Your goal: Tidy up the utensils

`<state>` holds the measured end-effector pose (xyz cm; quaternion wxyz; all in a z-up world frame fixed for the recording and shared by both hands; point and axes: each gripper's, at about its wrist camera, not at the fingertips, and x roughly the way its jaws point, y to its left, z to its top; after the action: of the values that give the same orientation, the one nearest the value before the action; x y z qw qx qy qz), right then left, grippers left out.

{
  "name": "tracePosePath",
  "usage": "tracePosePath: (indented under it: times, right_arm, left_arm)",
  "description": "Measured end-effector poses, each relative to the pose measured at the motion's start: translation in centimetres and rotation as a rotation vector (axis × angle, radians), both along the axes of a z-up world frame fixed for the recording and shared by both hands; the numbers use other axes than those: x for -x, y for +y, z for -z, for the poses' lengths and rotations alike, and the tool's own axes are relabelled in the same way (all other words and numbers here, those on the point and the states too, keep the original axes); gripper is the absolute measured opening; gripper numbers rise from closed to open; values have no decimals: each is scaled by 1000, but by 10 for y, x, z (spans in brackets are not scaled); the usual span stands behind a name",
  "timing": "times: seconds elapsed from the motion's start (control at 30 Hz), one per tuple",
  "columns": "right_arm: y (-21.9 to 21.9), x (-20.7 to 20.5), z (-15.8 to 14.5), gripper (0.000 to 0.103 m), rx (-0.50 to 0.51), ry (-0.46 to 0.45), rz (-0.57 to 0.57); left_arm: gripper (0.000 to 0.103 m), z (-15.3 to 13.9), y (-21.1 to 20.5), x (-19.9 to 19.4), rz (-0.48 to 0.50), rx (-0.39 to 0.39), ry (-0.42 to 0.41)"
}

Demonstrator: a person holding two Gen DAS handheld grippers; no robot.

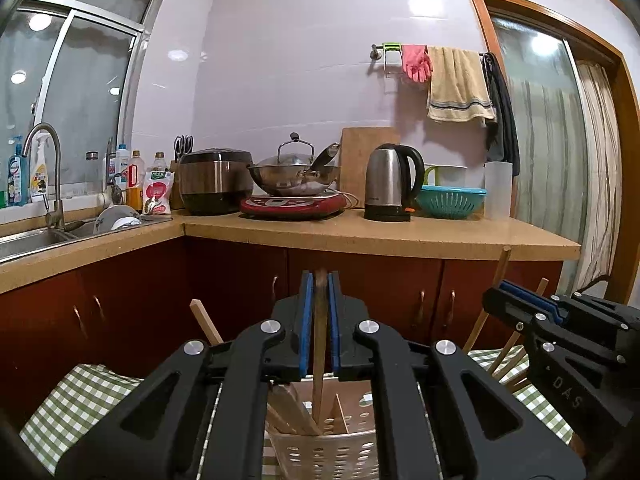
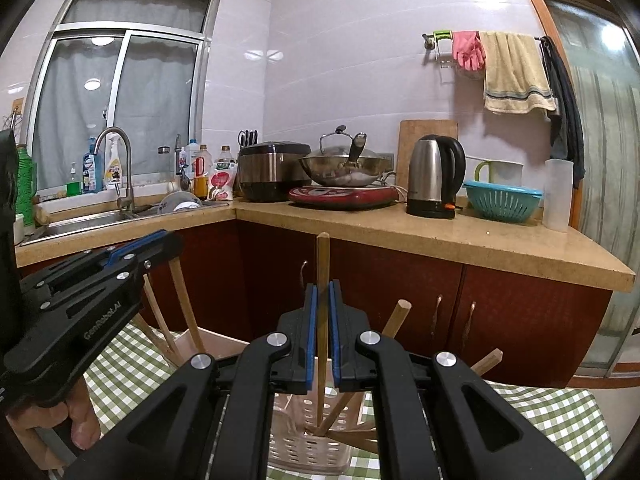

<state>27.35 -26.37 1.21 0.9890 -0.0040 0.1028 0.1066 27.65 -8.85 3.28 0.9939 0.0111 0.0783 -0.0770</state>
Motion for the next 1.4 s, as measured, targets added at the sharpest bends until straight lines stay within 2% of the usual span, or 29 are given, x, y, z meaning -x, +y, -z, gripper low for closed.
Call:
tracePosePath:
  times: [0.07, 0.1, 0.13, 0.17, 0.23, 0.4, 0.63, 0.83, 1.17, 1.4]
  right_arm:
    - [-2, -1, 0, 7, -4, 1, 4]
    - [-2, 0, 1, 8, -5, 2, 4]
    - [-3, 1, 1, 11, -6, 2, 4]
    - [-2, 1, 1, 15, -6, 0, 6]
    - [-2, 3, 0, 36, -7, -9, 11]
    - [-2, 9, -5, 51, -6, -31, 25]
    - [-3, 14, -7, 66, -6, -34, 36]
    - [-1, 20, -11, 78, -4, -53, 37]
    - [-1, 31, -24, 84, -17, -97, 34]
    - [-5, 40, -30, 85, -27, -102, 75]
  left_arm:
    - [22, 0, 0, 0, 1, 1, 3]
    - [32, 0, 0, 0, -3, 1, 1]
    - [38, 0, 0, 1, -7, 2, -2]
    - [39, 0, 1, 1, -7, 2, -3]
    - [49, -1, 3, 2, -11, 5, -5]
    - [64, -5, 5, 7, -14, 11, -16]
    - [85, -9, 7, 12, -34, 9, -24]
    - [93, -14, 14, 16, -66, 14, -28]
    - [98, -26, 19, 21, -101, 11, -59]
    - [98, -34, 21, 31, -153, -16, -79]
